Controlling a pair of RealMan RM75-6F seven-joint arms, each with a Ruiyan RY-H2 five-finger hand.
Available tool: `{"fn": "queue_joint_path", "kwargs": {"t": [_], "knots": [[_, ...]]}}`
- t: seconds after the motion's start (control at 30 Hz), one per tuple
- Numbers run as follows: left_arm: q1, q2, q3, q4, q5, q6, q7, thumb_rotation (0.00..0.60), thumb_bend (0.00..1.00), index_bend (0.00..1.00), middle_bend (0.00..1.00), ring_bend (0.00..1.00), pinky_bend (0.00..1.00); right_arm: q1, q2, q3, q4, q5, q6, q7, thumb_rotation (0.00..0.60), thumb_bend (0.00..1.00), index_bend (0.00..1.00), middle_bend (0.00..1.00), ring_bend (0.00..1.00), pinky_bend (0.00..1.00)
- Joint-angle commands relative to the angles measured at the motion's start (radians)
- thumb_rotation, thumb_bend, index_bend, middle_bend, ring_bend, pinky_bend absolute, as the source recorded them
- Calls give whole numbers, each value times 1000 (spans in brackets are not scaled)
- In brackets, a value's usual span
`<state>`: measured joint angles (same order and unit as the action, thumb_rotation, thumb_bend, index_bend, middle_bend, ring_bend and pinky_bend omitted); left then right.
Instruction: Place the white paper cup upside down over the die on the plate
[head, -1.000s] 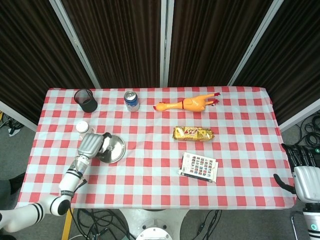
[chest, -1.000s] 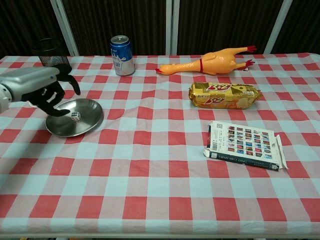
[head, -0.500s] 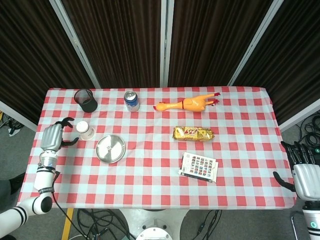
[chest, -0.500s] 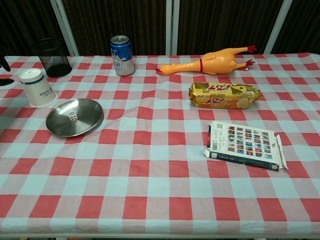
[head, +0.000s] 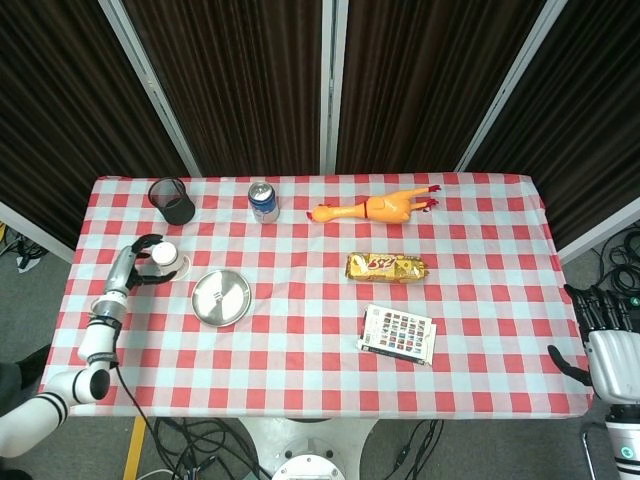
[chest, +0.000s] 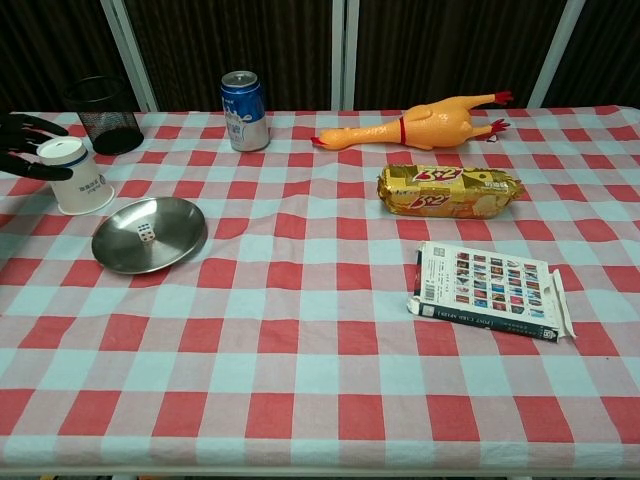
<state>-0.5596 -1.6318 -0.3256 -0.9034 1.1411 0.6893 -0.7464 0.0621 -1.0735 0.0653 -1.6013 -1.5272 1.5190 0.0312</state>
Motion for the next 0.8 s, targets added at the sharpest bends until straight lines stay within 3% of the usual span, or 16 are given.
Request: {"fn": "queue_joint_path", "kwargs": {"t": [0.03, 0.37, 0.57, 0.67, 0.8], "knots": [[-18, -36, -1, 71, 46, -24, -80, 600, 160, 244, 217, 131, 210, 1, 0, 0, -3, 1, -3, -3, 600, 167, 7, 130, 0, 0], [-31, -86, 20, 174, 82, -26, -159, 600, 164, 335, 277, 166, 222, 2, -1, 0, -7, 4, -7, -10, 600, 168, 7, 130, 0, 0], [-28, -120, 9, 224, 79, 27, -174, 600, 221, 479, 446, 287, 300, 2, -1, 0, -7, 2, -7, -11, 600, 167, 7, 130, 0, 0], [-20, -102, 16, 192, 106, 73, -189, 600, 238, 515, 491, 335, 337, 3, 0, 0, -9, -1, -7, -14, 600, 167, 7, 130, 0, 0], [6, -37, 57, 68, 188, 178, -185, 600, 237, 515, 493, 336, 343, 8, 0, 1, -11, -4, -12, -17, 600, 167, 7, 130, 0, 0]]}}
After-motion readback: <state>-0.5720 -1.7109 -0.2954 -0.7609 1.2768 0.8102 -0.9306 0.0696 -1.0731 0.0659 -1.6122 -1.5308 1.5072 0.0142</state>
